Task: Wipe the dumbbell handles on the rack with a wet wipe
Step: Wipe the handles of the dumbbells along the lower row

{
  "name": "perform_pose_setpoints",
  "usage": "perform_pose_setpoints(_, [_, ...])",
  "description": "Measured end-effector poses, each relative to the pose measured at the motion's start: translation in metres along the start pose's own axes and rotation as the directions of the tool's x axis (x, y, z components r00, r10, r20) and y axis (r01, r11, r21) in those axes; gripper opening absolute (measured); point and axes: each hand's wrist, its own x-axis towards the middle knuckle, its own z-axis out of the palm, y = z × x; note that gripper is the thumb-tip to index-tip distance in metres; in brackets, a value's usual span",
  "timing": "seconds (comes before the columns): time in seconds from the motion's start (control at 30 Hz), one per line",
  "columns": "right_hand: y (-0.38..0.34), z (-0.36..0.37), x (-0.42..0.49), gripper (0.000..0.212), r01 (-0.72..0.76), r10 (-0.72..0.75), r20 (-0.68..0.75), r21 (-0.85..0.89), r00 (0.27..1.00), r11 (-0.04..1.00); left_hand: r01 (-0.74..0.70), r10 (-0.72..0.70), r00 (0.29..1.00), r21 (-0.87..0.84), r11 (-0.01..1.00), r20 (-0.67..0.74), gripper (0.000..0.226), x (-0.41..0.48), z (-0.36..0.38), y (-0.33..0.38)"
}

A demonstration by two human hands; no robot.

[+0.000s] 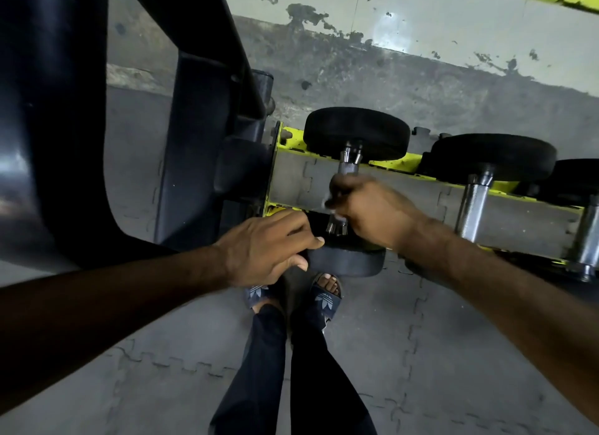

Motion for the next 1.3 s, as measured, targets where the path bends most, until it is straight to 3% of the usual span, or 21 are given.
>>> perform_pose_setpoints(0.07, [-0.006,-0.001,-0.008,0.021,0.116,-0.119,0.141,0.030,0.983,0.993,0.002,-0.002,1.000,-0.004,1.000,-0.004,0.029,0.000,0.000,0.000])
perform_pose_setpoints(0.13, [0.002,-0.005,-0.012,0.016,0.164,-0.171,0.128,0.066,0.977,0.984,0.010,-0.010,1.000,-0.007,1.000,-0.008,0.029,0.000,0.000,0.000])
perform_pose_setpoints(0.2, [0.018,0.001,-0.015,0.019,0.153,-0.154,-0.001,0.112,0.988,0.982,0.016,-0.016,1.000,-0.014,1.000,-0.010,0.028,0.000,0.000,0.002])
perform_pose_setpoints(0.3, [0.018,0.021,-0.027,0.019,0.013,0.105,-0.260,0.414,0.960,0.910,0.020,-0.021,1.000,-0.012,1.000,-0.022,0.027,-0.001,-0.001,0.003])
perform_pose_setpoints(0.37, [0.003,0.035,-0.035,0.018,-0.088,0.382,-0.270,0.706,0.884,0.703,0.031,-0.031,0.999,-0.007,1.000,-0.029,0.029,-0.002,0.000,0.004])
perform_pose_setpoints(0.43, [-0.011,0.043,-0.036,0.020,-0.171,0.617,-0.123,0.903,0.777,0.395,0.039,-0.039,0.999,-0.002,0.999,-0.031,0.031,-0.002,0.000,0.005])
perform_pose_setpoints(0.5, [-0.013,0.046,-0.027,0.024,-0.225,0.734,0.054,0.965,0.677,0.137,0.034,-0.034,0.999,0.006,0.999,-0.032,0.031,-0.002,0.001,0.005])
perform_pose_setpoints(0.57, [-0.005,0.045,-0.012,0.024,-0.193,0.753,0.197,0.977,0.627,-0.096,0.030,-0.030,0.999,0.013,0.999,-0.032,0.032,-0.002,0.001,0.004])
perform_pose_setpoints(0.63, [0.007,0.044,0.003,0.022,-0.059,0.716,0.332,0.924,0.614,-0.378,0.042,-0.042,0.999,0.005,0.999,-0.031,0.032,-0.002,0.000,0.005])
perform_pose_setpoints(0.67, [0.013,0.045,0.009,0.023,0.000,0.684,0.368,0.880,0.630,-0.474,0.046,-0.046,0.998,0.005,0.999,-0.031,0.031,-0.002,0.000,0.006])
perform_pose_setpoints(0.73, [0.022,0.048,0.016,0.026,0.063,0.637,0.382,0.825,0.670,-0.562,0.049,-0.048,0.998,0.010,0.999,-0.031,0.031,-0.002,-0.001,0.007])
perform_pose_setpoints(0.83, [0.020,0.052,0.011,0.027,0.053,0.611,0.403,0.806,0.682,-0.590,0.047,-0.047,0.998,0.017,0.999,-0.031,0.031,-0.002,-0.002,0.007])
perform_pose_setpoints(1.0, [0.014,0.051,-0.024,0.019,-0.263,0.579,0.415,0.906,0.702,-0.331,0.059,-0.058,0.998,0.012,0.998,-0.023,0.032,-0.002,-0.002,0.008])
perform_pose_setpoints(1.07, [0.016,0.046,-0.024,0.019,-0.200,0.622,0.366,0.925,0.693,-0.322,0.059,-0.059,0.998,0.010,0.998,-0.020,0.032,-0.002,-0.001,0.007])
perform_pose_setpoints(1.17, [0.018,0.039,-0.008,0.019,0.107,0.754,0.233,0.922,0.614,-0.372,0.066,-0.066,0.998,0.005,0.998,-0.015,0.031,-0.002,-0.001,0.006])
perform_pose_setpoints(1.23, [0.015,0.038,-0.002,0.023,0.177,0.805,0.144,0.939,0.576,-0.295,0.065,-0.065,0.998,0.006,0.998,-0.010,0.031,-0.002,-0.001,0.006])
perform_pose_setpoints(1.3, [0.013,0.041,-0.011,0.027,0.069,0.787,0.057,0.990,0.615,-0.125,0.064,-0.064,0.998,0.008,0.998,-0.001,0.031,-0.002,-0.002,0.007])
